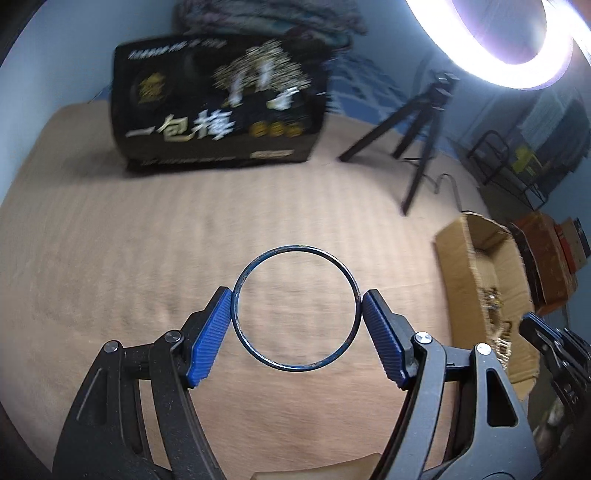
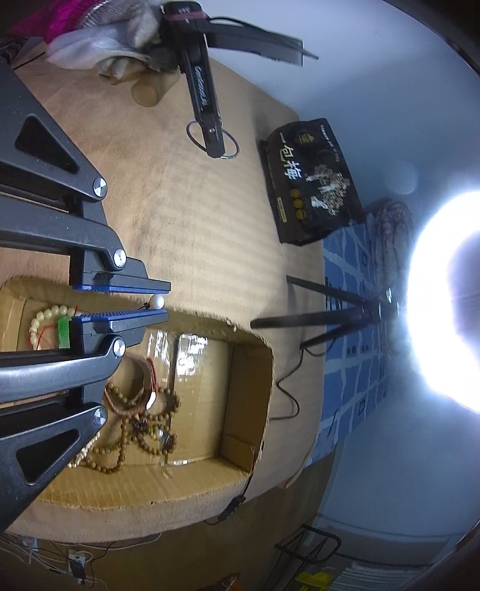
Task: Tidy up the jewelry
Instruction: 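Lift the bangle with the left gripper while the right gripper carries the earring to the box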
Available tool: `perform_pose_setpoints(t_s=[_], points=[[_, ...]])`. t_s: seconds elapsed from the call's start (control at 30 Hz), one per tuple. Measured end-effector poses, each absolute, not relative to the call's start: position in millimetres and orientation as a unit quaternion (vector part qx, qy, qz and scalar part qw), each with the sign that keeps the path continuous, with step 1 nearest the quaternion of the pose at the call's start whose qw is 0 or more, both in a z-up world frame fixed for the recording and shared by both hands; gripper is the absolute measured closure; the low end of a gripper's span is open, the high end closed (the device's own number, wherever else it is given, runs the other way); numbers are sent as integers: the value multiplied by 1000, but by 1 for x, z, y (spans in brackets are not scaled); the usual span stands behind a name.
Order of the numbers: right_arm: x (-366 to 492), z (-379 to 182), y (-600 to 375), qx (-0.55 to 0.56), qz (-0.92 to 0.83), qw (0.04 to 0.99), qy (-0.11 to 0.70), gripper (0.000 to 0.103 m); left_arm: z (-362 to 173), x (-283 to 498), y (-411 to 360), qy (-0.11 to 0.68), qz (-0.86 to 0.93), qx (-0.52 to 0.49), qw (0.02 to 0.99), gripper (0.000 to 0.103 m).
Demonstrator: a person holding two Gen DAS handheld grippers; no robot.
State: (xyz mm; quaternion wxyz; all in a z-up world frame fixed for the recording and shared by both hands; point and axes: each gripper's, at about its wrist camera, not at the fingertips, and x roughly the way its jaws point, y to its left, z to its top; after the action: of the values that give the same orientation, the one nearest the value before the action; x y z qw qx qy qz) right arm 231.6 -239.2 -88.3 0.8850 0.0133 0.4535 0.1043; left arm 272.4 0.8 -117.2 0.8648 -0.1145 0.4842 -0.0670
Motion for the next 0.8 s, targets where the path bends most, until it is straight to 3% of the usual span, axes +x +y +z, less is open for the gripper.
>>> perform_pose_setpoints(t_s=[0.43, 0.8], points=[[245, -78, -284, 49, 73, 895, 437, 97, -81, 260, -95, 453, -156, -76, 874, 29], [272, -90, -318, 80, 43, 893, 441, 97, -81, 265, -155, 452, -200, -78, 866, 29]])
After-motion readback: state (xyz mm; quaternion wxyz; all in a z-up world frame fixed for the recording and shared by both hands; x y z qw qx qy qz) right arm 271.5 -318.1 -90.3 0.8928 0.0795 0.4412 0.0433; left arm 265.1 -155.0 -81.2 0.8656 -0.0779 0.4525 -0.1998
